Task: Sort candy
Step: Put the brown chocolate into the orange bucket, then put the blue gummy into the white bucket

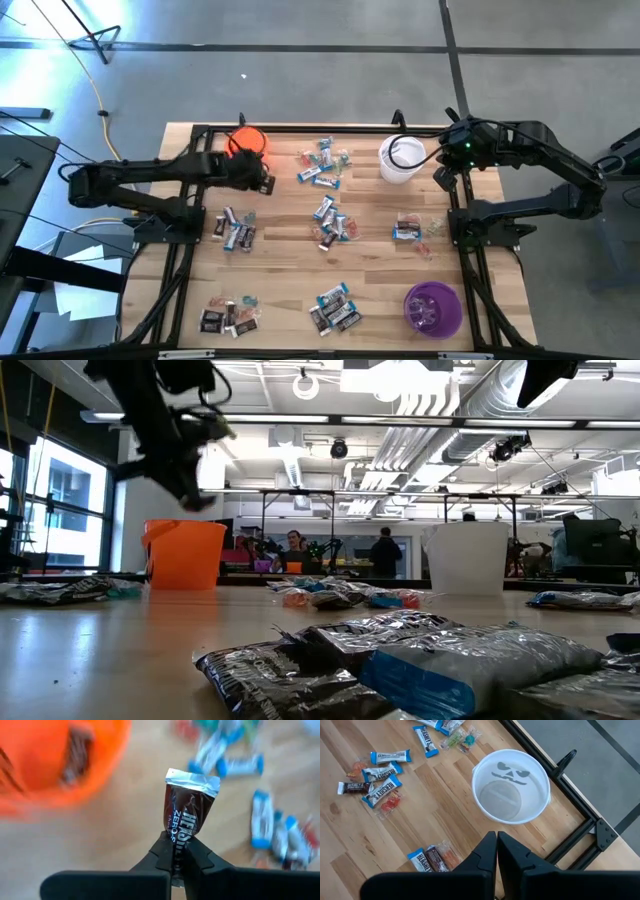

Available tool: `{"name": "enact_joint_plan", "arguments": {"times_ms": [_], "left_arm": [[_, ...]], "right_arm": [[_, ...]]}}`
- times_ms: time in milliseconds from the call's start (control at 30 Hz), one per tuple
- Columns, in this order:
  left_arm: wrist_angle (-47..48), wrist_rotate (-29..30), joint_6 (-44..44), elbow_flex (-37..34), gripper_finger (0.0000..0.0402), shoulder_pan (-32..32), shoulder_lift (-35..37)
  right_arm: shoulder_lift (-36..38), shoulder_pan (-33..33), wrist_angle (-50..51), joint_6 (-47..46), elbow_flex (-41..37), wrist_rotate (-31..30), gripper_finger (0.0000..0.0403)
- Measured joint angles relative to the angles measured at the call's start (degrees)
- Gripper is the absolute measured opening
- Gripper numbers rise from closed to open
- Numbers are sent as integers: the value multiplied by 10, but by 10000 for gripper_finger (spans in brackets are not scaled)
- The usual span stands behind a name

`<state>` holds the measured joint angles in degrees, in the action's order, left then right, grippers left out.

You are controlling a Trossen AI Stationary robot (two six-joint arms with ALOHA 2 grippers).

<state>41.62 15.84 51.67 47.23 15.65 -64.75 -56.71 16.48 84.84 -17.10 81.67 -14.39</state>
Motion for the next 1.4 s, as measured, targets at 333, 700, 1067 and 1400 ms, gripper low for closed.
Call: {"name": "enact_joint_plan", "arguments": {"times_ms": [333,700,1067,1400], "left_arm": [[53,165,-118,94,1,60,43],[53,164,-214,109,13,144,41],[49,116,-280,109,86,180,39],[49,85,-283,109,125,193,39]], "right_arm": [[0,0,0,-12,0,0,9],[-1,0,0,-24,0,0,9],[-11,0,-2,-25,0,0,9],[-26,0,-4,-25,0,0,9]]}}
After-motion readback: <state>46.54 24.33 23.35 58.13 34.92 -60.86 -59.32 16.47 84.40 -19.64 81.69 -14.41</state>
